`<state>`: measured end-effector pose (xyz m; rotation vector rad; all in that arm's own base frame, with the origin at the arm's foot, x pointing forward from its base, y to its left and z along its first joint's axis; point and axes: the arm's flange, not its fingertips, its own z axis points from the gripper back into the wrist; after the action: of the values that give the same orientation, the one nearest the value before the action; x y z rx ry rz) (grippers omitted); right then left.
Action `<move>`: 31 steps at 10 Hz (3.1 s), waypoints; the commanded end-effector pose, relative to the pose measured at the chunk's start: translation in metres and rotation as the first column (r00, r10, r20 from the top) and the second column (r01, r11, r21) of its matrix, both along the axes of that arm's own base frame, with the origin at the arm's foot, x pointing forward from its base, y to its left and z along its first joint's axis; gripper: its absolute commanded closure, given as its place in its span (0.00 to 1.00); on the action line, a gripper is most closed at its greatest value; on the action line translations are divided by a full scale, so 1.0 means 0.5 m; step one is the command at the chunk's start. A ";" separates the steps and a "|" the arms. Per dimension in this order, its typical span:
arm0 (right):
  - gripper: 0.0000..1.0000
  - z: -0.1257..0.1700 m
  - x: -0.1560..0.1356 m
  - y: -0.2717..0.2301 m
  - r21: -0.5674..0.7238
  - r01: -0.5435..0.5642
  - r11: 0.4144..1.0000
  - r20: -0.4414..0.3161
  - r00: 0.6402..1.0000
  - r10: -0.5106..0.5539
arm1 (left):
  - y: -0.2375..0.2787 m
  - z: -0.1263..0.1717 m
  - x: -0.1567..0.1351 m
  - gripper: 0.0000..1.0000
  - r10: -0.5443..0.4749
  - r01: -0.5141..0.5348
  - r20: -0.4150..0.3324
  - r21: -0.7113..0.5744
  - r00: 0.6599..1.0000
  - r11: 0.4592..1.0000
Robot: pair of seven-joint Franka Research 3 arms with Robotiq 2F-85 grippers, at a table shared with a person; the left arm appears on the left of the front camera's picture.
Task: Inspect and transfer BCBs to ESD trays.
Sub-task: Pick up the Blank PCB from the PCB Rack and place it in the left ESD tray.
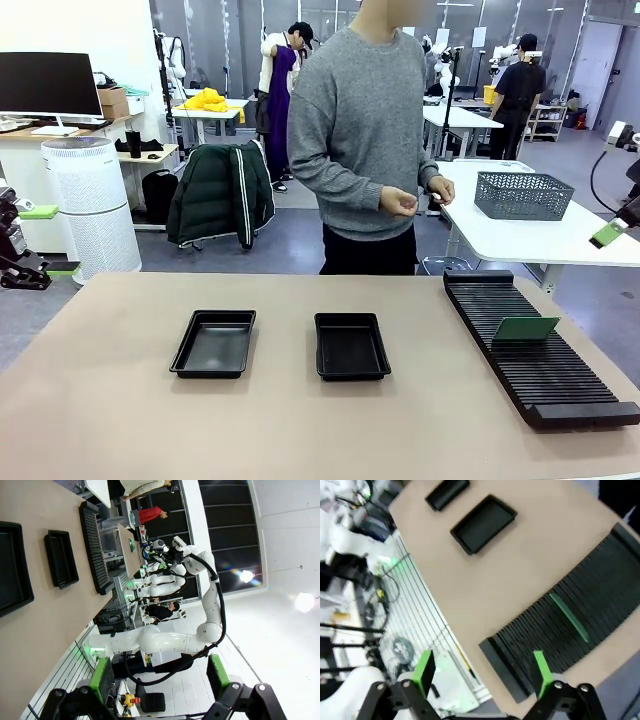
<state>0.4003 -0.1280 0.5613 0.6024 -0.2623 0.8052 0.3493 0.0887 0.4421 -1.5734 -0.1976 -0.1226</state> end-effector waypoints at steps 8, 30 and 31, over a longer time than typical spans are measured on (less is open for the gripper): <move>0.00 0.034 0.045 0.096 -0.547 -0.469 0.693 0.075 0.797 0.599 | 0.001 0.002 -0.002 0.00 0.002 -0.002 0.003 0.000 1.000 1.000; 0.00 -0.221 0.103 0.127 -0.616 -0.521 0.591 0.154 0.656 0.739 | 0.001 0.002 -0.002 0.00 0.002 -0.002 0.003 0.000 1.000 1.000; 0.00 -0.239 0.105 0.130 -0.621 -0.510 0.595 0.173 0.652 0.739 | 0.001 0.002 -0.002 0.00 0.002 -0.002 0.003 0.000 1.000 1.000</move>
<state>0.4512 -0.0634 0.4542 -0.0466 -0.1350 1.6472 0.3494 0.0885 0.4421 -1.5732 -0.1970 -0.1231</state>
